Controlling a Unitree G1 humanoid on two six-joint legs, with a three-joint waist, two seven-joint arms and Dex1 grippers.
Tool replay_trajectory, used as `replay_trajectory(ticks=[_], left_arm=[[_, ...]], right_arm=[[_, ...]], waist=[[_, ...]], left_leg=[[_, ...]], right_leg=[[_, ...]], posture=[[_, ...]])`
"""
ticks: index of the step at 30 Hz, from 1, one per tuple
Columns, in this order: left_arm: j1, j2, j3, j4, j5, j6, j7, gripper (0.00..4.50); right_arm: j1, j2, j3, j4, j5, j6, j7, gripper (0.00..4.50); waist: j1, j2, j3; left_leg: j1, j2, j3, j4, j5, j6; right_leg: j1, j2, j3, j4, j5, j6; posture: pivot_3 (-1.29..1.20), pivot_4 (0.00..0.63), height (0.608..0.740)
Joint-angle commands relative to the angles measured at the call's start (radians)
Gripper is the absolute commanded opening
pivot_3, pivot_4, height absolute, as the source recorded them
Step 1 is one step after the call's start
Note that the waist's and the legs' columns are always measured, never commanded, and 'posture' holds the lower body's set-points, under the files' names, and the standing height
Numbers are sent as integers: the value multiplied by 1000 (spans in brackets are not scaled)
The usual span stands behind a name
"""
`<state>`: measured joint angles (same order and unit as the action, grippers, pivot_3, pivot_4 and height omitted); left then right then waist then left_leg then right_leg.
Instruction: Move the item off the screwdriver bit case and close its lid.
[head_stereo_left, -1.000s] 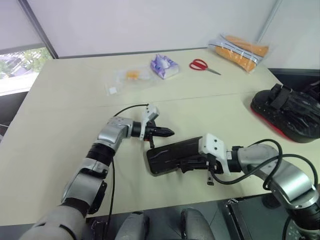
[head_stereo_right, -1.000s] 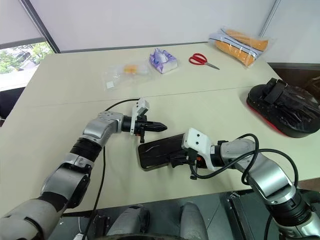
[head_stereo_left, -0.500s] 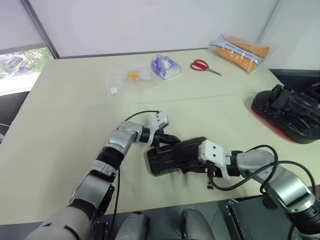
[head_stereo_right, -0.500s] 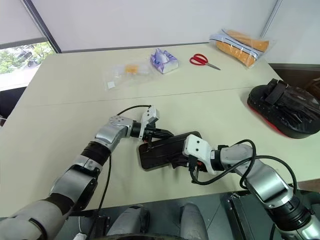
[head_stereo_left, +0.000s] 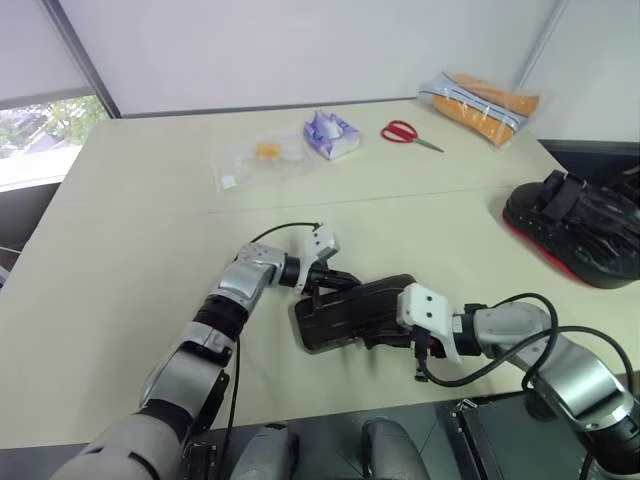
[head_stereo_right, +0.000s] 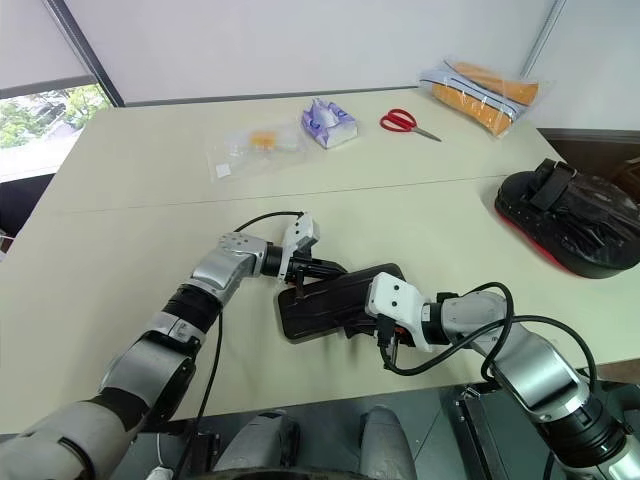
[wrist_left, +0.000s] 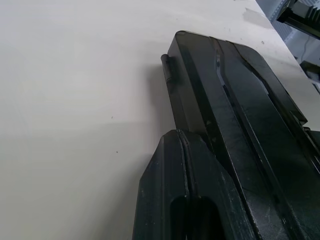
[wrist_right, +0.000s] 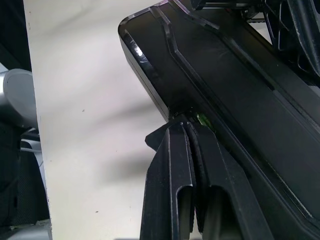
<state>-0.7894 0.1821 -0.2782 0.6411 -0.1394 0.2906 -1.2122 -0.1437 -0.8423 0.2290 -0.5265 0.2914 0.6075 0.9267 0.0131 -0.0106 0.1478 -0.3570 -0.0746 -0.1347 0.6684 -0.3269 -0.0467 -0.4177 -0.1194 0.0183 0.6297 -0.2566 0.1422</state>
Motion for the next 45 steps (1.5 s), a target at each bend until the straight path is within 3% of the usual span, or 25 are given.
replay_trajectory(ticks=[1, 21, 33, 45], left_arm=[[12, -10, -11, -10, 6, -11, -11, 0], [-15, -21, -1, 40, 13, -43, -10, 0], [-32, -19, 3, 73, 19, -66, -9, 0], [-23, -19, 6, 71, 24, -73, -9, 0]], right_arm=[[22, -22, 37, 42, -49, 21, -7, 82], [35, -52, 31, 20, -52, 30, 9, 82], [39, -79, -9, -81, 41, 126, 55, 82], [-34, -25, 60, 28, -57, 42, 7, 82]], waist=[[0, 0, 0], [-1, 0, 0], [-1, 0, 0], [-2, 0, 0]], left_leg=[[0, 0, 0, 0, 0, 0], [0, 0, -1, 0, 0, 0], [0, 0, -1, 0, 0, 0], [0, 0, -1, 0, 0, 0]], right_leg=[[0, 0, 0, 0, 0, 0], [1, 0, -1, -1, 0, 0], [1, 0, -1, -1, 0, 0], [1, 0, -1, -1, 0, 0]], posture=[[0, 150, 740], [0, 150, 740], [0, 150, 740], [0, 150, 740]])
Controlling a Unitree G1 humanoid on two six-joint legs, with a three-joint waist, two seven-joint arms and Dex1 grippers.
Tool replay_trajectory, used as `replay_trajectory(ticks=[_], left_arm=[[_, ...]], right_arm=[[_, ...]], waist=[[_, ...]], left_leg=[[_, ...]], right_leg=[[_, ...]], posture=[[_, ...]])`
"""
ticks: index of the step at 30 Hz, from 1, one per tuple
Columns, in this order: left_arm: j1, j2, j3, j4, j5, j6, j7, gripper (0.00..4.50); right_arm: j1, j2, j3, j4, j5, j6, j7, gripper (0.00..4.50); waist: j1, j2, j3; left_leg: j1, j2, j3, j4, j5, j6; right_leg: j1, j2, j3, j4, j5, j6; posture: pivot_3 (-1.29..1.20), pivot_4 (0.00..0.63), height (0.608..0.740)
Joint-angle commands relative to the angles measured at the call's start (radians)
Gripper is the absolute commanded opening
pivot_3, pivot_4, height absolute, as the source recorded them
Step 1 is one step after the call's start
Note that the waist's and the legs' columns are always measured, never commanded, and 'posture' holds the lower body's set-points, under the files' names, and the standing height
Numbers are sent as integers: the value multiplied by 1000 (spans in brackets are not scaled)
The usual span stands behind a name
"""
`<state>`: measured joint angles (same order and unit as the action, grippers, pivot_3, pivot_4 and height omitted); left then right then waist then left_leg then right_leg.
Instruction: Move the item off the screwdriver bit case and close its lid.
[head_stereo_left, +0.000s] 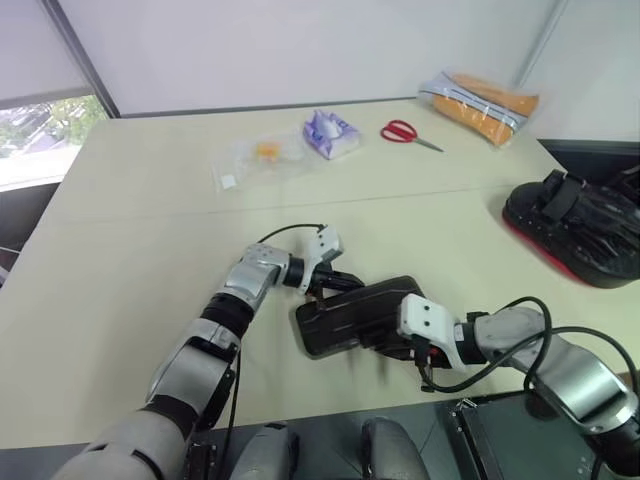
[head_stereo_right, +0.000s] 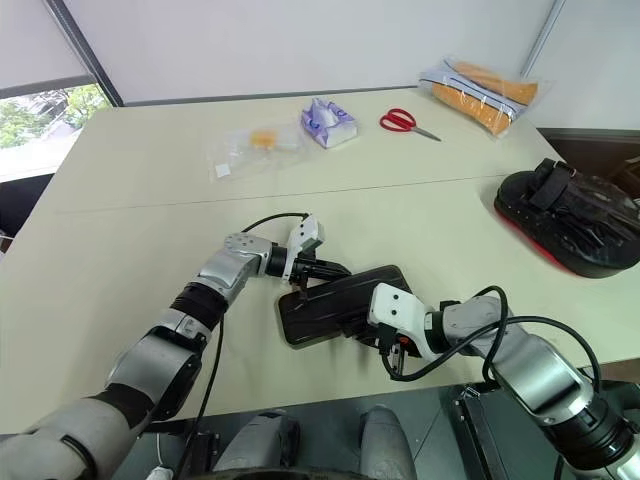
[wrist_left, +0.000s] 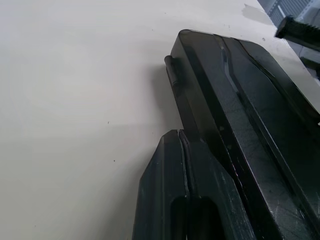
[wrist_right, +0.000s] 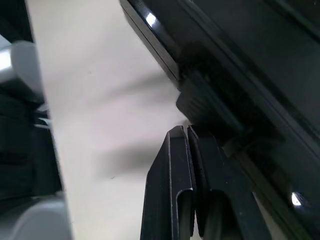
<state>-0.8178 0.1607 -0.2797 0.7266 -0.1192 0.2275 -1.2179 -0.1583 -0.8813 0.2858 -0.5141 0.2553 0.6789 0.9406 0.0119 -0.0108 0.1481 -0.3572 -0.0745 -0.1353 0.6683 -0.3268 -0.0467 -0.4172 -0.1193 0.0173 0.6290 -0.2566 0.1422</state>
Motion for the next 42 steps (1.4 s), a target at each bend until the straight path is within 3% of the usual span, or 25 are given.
replay_trajectory(ticks=[1, 17, 30, 37, 42], left_arm=[[9, 4, 6, -19, 4, -10, -4, 0], [78, -20, -53, -15, 61, -53, -18, 0], [81, -49, -53, 10, 90, -74, -29, 0], [42, 0, 36, -30, 41, -42, -9, 0], [35, 57, 101, -125, -12, 14, 0, 0]], right_arm=[[-23, 19, 6, 28, -28, -39, -9, 82], [-91, 75, 11, 97, -69, -65, -31, 82], [-180, 137, 42, 176, -124, -82, -73, 82], [-123, 48, -10, 57, -41, -33, 20, 82], [-77, -17, -79, -46, 26, 20, 53, 82]], waist=[[-1, 0, 0], [-17, 0, -1], [-26, -5, -4], [-22, -5, -4], [-24, -4, -2]], left_leg=[[0, 0, 0, 0, 0, 0], [4, 1, -1, 0, 0, 0], [19, 2, -4, -2, -3, 6], [17, 2, -5, -2, -3, 6], [2, 1, -5, 0, 0, 0]], right_leg=[[0, 0, 0, 0, 0, 0], [3, 1, 0, 1, 0, 0], [17, 2, 0, 0, 0, 0], [16, 1, 0, 0, 0, 0], [1, 1, 0, 1, 0, 0]], posture=[[0, 150, 740], [0, 150, 740], [0, 150, 740], [0, 150, 740], [0, 150, 740]])
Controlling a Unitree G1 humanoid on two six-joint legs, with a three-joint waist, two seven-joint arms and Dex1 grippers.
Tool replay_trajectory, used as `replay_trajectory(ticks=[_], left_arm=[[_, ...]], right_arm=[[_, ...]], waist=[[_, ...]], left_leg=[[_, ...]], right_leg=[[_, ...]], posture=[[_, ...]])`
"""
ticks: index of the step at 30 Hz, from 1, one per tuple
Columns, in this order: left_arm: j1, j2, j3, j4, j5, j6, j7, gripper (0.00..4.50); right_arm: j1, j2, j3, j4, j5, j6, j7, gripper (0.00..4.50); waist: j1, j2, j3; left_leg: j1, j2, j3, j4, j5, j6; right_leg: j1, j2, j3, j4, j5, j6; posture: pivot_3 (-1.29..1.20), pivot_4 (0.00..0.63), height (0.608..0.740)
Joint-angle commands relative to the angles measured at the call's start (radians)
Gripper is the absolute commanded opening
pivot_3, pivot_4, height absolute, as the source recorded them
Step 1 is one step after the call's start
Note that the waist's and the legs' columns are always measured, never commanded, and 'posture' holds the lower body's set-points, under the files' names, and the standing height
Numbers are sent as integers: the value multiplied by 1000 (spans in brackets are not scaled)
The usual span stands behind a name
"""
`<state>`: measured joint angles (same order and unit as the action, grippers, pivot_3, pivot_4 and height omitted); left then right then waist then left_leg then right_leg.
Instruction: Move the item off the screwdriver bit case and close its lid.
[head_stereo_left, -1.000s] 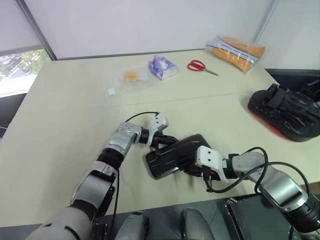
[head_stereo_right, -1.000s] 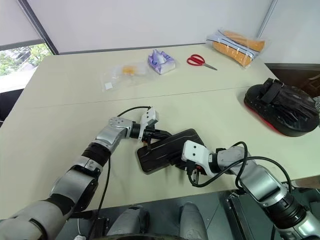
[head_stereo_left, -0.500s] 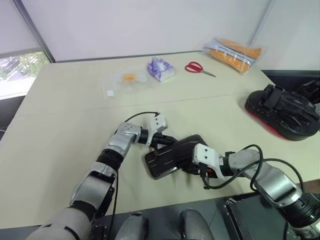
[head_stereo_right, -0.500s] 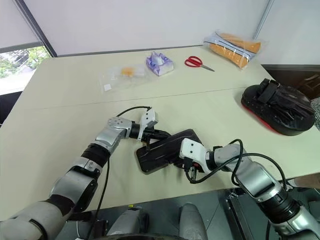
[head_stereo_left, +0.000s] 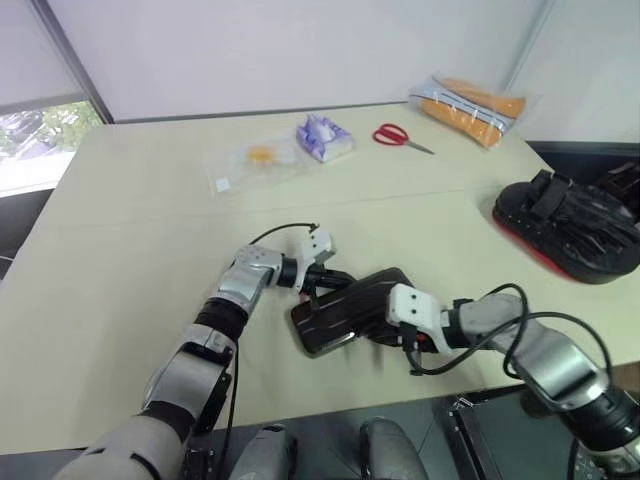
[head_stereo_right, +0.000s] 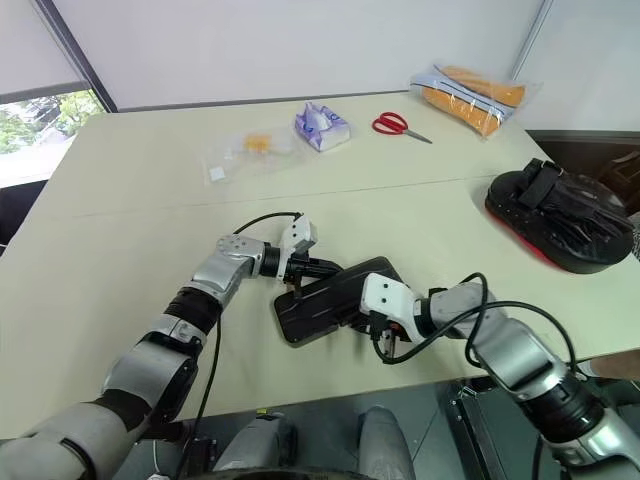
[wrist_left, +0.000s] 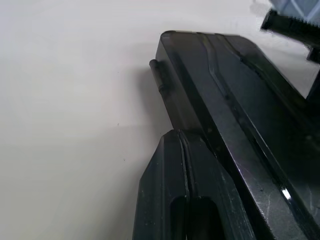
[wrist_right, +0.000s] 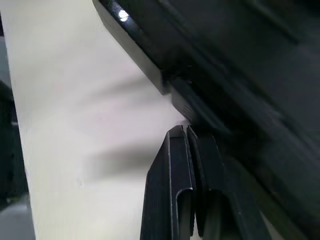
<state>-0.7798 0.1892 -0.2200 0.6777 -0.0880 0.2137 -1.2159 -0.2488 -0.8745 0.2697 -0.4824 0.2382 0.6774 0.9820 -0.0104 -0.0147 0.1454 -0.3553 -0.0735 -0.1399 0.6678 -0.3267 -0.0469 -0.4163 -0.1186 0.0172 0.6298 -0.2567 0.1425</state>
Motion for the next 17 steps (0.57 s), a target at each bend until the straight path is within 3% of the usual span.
replay_trajectory(ticks=[1, 5, 9, 17], left_arm=[[0, 40, 54, -105, -59, 50, 1, 0], [49, 115, 100, -262, -121, 128, -6, 0], [179, 267, 192, -549, -224, 269, 1, 0], [429, 453, 330, -983, -407, 493, 79, 0]], right_arm=[[22, -37, -79, -94, 51, 28, 14, 82], [53, -105, -162, -147, 84, 57, 32, 82], [76, -208, -352, -194, 150, 81, 79, 82], [100, -281, -511, -165, 208, 74, 117, 82]], waist=[[-2, 0, 0], [-1, 1, 1], [-4, 4, 3], [16, 4, 6]], left_leg=[[-4, 0, 1, 0, 0, 0], [-9, 0, 1, 0, 0, 0], [-9, 0, 2, -1, 0, 0], [-9, 1, 2, 0, 0, 0]], right_leg=[[-5, 0, 1, 1, 0, 0], [-11, 0, 0, 1, 0, 0], [-11, -1, 2, 1, 0, 0], [-10, -1, 2, 0, 0, 0]], posture=[[0, 150, 740], [0, 150, 740], [0, 150, 740], [0, 150, 740]])
